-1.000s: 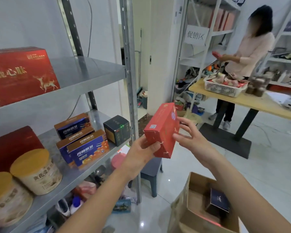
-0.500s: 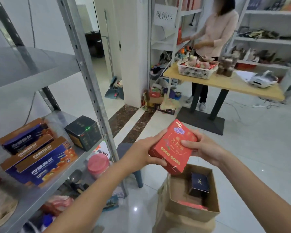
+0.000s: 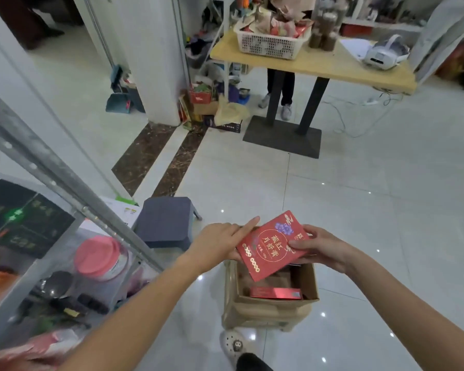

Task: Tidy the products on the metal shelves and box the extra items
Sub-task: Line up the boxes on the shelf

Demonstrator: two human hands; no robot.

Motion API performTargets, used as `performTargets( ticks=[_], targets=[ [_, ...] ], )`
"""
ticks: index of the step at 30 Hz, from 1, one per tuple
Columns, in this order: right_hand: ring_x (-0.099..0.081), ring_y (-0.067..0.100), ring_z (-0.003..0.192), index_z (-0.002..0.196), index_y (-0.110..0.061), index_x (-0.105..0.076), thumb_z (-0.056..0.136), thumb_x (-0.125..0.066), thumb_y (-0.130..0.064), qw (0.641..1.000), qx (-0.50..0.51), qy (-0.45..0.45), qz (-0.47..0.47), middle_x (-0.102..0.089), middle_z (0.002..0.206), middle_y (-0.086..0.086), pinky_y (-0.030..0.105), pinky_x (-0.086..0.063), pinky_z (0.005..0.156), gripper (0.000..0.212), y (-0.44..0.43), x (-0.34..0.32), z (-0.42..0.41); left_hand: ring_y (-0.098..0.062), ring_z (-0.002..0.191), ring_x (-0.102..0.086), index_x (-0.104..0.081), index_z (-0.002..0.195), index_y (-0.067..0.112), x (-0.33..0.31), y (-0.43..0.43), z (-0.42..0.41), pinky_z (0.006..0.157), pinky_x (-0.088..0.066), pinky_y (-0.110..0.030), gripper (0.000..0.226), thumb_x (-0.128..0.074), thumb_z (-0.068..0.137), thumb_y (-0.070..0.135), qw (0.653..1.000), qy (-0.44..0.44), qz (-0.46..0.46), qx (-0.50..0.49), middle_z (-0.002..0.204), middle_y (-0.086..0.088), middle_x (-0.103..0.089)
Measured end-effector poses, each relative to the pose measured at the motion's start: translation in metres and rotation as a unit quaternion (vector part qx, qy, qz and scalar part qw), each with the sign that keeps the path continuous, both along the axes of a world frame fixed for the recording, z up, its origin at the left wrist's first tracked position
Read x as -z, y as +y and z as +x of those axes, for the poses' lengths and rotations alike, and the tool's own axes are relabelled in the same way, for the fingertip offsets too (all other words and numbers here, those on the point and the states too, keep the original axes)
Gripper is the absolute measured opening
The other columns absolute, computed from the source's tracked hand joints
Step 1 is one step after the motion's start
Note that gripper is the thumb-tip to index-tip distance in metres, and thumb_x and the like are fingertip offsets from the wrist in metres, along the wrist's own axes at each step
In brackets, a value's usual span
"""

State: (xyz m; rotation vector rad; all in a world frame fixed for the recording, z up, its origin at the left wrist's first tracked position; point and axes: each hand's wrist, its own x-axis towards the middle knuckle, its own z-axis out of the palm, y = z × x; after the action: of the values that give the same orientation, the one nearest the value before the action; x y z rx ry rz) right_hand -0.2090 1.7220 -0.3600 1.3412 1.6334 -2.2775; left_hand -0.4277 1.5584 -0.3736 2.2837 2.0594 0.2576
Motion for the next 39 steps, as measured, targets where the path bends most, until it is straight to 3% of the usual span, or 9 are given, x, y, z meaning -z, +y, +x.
performTargets(
  ticks=[3,11,15,18,21,25,29,34,39],
  targets=[
    [-0.071,0.027,0.097,0.117,-0.009,-0.057,0.072,-0.082,-0.006,0.997,0.042,-0.060,0.037,-0.071,0.109,0.014,0.036,-0.058,0.080,0.052,-0.001,0.042,0.013,-0.021,0.113,-0.052,0.014,0.152,0.021,0.055,0.026,0.005,0.089,-0.038,-0.028,0.106,-0.063,0.087,0.053,0.995,0.018,-0.098,-0.028,0.129,-0.007,-0.052],
    [-0.067,0.010,0.094,0.100,-0.023,-0.056,0.070,-0.084,-0.005,0.979,0.014,-0.116,0.169,-0.069,0.101,-0.005,0.015,-0.053,0.066,0.046,0.010,0.133,0.024,-0.027,0.145,-0.019,-0.013,0.155,0.014,0.166,0.062,0.030,0.120,0.000,-0.042,0.100,-0.072,0.081,0.044,0.982,0.001,-0.179,-0.065,0.153,-0.014,-0.027],
    [-0.063,0.011,0.088,0.106,-0.028,-0.053,0.071,-0.083,-0.017,0.919,-0.063,-0.170,0.351,-0.066,0.099,-0.011,0.022,-0.050,0.073,0.048,0.016,0.171,0.021,-0.033,0.150,0.011,0.003,0.156,0.013,0.196,0.073,0.039,0.117,0.015,-0.041,0.093,-0.063,0.091,0.018,0.967,-0.006,-0.164,-0.196,0.162,-0.018,0.009],
    [-0.059,0.020,0.103,0.120,-0.026,-0.052,0.080,-0.070,-0.022,0.803,-0.220,-0.241,0.499,-0.063,0.111,-0.005,0.033,-0.049,0.082,0.043,0.010,0.200,0.021,-0.029,0.149,0.016,0.013,0.154,0.010,0.217,0.061,0.036,0.120,0.009,-0.042,0.086,-0.051,0.098,0.024,0.942,-0.030,-0.153,-0.296,0.162,-0.014,0.017],
    [-0.054,0.024,0.114,0.130,-0.023,-0.047,0.087,-0.059,-0.017,0.714,-0.383,-0.266,0.522,-0.058,0.125,0.001,0.034,-0.044,0.086,0.044,-0.004,0.234,0.020,-0.023,0.151,0.011,0.014,0.153,0.010,0.236,0.048,0.037,0.123,0.003,-0.041,0.077,-0.036,0.103,0.041,0.924,-0.095,-0.136,-0.345,0.163,-0.008,0.012],
    [-0.047,0.023,0.123,0.140,-0.024,-0.040,0.092,-0.054,-0.021,0.720,-0.363,-0.309,0.505,-0.052,0.136,0.000,0.033,-0.041,0.096,0.050,-0.006,0.254,0.021,-0.022,0.151,0.010,0.012,0.154,0.011,0.246,0.052,0.037,0.121,0.003,-0.039,0.074,-0.026,0.103,0.048,0.923,-0.093,-0.125,-0.351,0.164,-0.006,0.010],
    [-0.039,0.025,0.128,0.142,-0.017,-0.036,0.093,-0.057,-0.022,0.632,-0.406,-0.327,0.573,-0.044,0.139,0.005,0.034,-0.030,0.109,0.054,-0.003,0.256,0.028,-0.024,0.151,0.011,0.015,0.153,0.010,0.246,0.050,0.036,0.121,0.003,-0.040,0.076,-0.022,0.102,0.053,0.923,-0.066,-0.155,-0.345,0.163,-0.009,0.012],
    [-0.045,0.027,0.115,0.138,-0.006,-0.039,0.094,-0.053,-0.016,0.573,-0.439,-0.358,0.592,-0.049,0.126,0.010,0.034,-0.035,0.097,0.047,-0.001,0.256,0.030,-0.027,0.150,0.013,0.020,0.151,0.011,0.238,0.053,0.038,0.120,0.007,-0.039,0.079,-0.021,0.101,0.056,0.919,-0.054,-0.176,-0.349,0.163,-0.011,0.014],
    [-0.034,0.029,0.130,0.154,-0.008,-0.006,0.093,-0.056,-0.021,0.582,-0.445,-0.345,0.586,-0.027,0.149,0.014,0.039,-0.030,0.108,0.080,0.002,0.265,0.034,-0.029,0.150,0.011,0.022,0.151,0.013,0.237,0.055,0.039,0.122,0.002,-0.042,0.083,-0.022,0.098,0.060,0.910,-0.058,-0.197,-0.360,0.163,-0.014,0.012]
  ],
)
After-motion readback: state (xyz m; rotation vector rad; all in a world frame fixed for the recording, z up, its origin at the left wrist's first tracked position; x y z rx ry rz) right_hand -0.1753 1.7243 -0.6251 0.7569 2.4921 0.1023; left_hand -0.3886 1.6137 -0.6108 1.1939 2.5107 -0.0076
